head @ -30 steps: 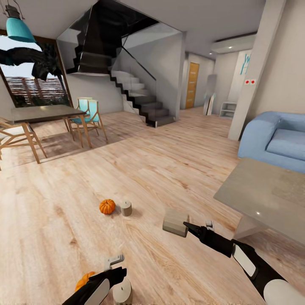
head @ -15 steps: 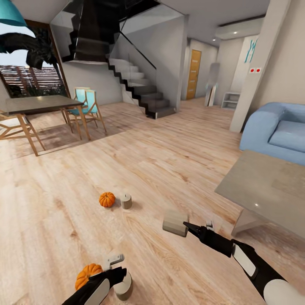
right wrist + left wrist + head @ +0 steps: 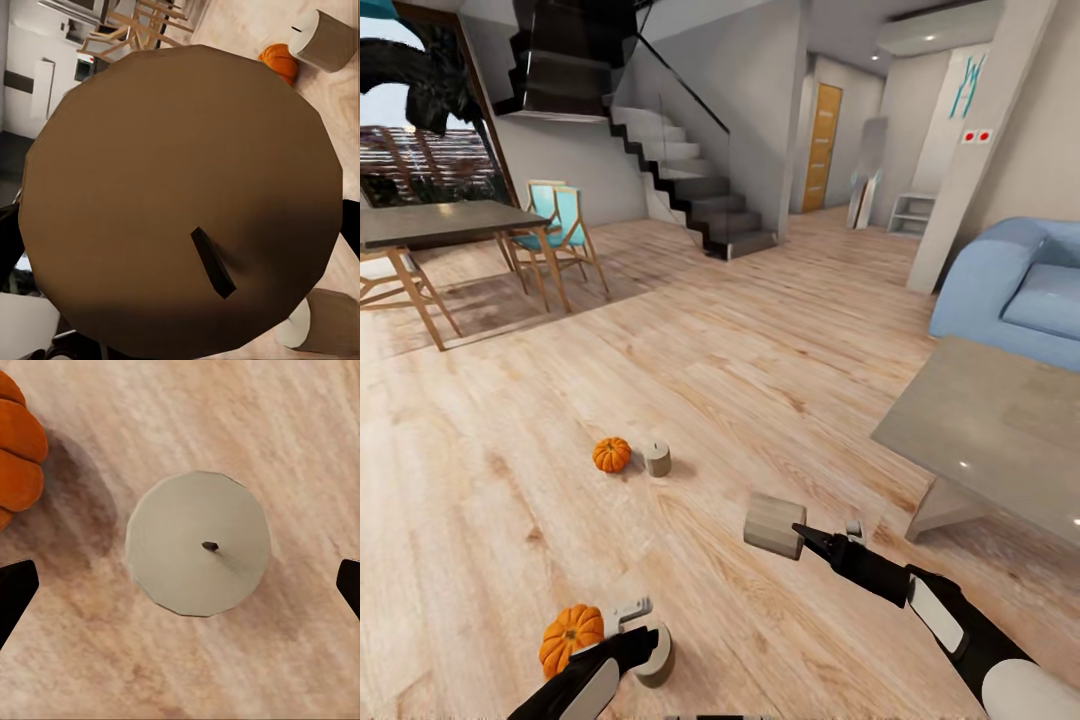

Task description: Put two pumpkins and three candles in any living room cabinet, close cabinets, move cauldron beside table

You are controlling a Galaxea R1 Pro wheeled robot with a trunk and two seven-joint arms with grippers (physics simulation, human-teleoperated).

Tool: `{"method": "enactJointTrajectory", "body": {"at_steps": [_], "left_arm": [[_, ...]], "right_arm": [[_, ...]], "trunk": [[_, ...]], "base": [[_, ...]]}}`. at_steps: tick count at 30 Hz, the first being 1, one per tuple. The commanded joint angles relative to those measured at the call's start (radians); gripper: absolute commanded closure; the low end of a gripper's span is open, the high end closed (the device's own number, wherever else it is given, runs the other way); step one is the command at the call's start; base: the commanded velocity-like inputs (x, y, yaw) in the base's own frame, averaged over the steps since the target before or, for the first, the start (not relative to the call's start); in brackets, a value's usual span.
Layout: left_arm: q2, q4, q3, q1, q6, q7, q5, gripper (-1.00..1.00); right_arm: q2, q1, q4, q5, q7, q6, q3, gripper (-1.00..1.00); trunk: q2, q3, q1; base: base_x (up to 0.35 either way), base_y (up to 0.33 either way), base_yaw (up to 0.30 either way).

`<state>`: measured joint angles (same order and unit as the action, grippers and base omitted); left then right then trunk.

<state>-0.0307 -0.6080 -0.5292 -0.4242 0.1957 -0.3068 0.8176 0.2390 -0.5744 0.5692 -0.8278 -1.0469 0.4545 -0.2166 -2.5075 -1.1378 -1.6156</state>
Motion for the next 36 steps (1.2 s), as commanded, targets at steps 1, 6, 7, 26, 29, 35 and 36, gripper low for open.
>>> {"method": "enactJointTrajectory", "body": {"at_steps": [1,6,7,26,29,35,36], "left_arm": [[-0.002,-0.003,-0.008,-0.001,0.001,-0.009,0.008,-1.0],[-0.002,-0.003,-0.009,-0.001,0.001,-0.009,0.008,-1.0],[-0.002,-0.003,-0.009,-0.001,0.001,-0.009,0.008,-1.0],[-0.002,-0.003,-0.021,-0.001,-0.001,-0.008,0.006,-1.0],[-0.002,-0.003,-0.021,-0.001,-0.001,-0.008,0.005,-1.0],[-0.002,-0.003,-0.021,-0.001,-0.001,-0.008,0.003,-1.0],[-0.002,-0.003,-0.021,-0.001,-0.001,-0.008,0.003,-1.0]], "right_arm": [[0.001,-0.001,0.0,-0.016,-0.004,0.015,-0.004,1.0],[0.002,-0.001,0.0,-0.016,-0.003,0.015,-0.004,1.0],[0.001,-0.001,0.0,-0.016,-0.002,0.015,-0.004,1.0],[0.002,-0.001,0.0,-0.015,-0.002,-0.01,-0.004,1.0],[0.001,-0.001,0.0,-0.015,-0.002,-0.012,-0.004,1.0],[0.002,-0.001,0.0,-0.015,-0.002,-0.013,-0.004,1.0],[0.002,-0.001,0.0,-0.015,-0.002,-0.013,-0.004,1.0]], "trunk": [[-0.001,-0.005,0.0],[-0.002,-0.024,-0.002],[-0.002,-0.028,-0.003],[-0.006,-0.098,-0.011],[-0.006,-0.098,-0.011],[-0.006,-0.094,-0.011],[-0.006,-0.094,-0.011]], "base": [[0.0,0.0,0.0],[0.0,0.0,0.0],[0.0,0.0,0.0],[0.0,0.0,0.0],[0.0,0.0,-0.01],[0.0,0.0,-0.168],[0.0,0.0,-0.086]]}}
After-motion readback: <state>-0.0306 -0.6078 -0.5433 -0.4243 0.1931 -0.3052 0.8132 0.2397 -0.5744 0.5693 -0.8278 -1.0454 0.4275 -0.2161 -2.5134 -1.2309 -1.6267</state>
